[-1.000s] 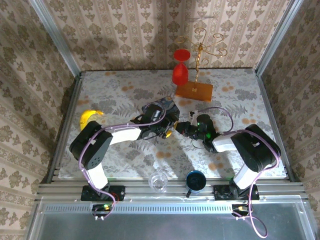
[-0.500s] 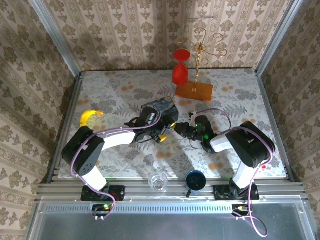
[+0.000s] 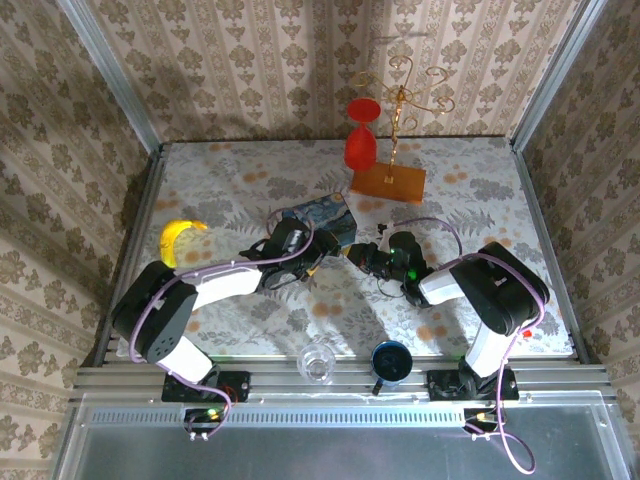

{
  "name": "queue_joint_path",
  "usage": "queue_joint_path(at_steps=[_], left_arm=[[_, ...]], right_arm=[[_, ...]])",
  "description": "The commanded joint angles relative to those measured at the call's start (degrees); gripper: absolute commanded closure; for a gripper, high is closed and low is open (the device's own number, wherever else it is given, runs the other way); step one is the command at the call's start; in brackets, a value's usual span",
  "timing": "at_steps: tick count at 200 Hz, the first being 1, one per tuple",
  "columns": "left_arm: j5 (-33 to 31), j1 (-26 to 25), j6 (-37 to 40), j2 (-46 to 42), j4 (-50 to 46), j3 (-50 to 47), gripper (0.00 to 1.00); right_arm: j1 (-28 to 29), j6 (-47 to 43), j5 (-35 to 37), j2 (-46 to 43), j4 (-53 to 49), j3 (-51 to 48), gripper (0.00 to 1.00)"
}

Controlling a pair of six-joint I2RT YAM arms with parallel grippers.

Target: Unlock the padlock with the key

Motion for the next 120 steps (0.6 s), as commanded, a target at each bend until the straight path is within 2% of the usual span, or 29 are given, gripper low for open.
queue_joint_path(at_steps=[1,30,59,94,120], left_arm=[[-1.6,-0.2,0.8,2.3,2.8,-0.4,0.16],[-3.4,-0.5,1.2,4.0,7.2,-0.5,0.16],[-4.3,-0.9,2.1,5.9,7.4,1.4,0.16],[-5.1,-1.6,3.3,7.4,0.6,5.6,0.16],[-5.5,-1.8,3.4,8.6,-1.5,7.5,0.22]], right_arm=[[0.6,0.6,1.9,0.6,2.8,0.1,1.0],[0.8,0.6,2.1,1.1,3.4,-0.2,1.0],[0.9,1.0,2.1,1.9,4.4,-0.3,1.0],[1.2,1.2,2.2,2.7,5.3,-0.5,1.0],[1.6,1.2,2.7,3.4,5.7,-0.7,1.0]])
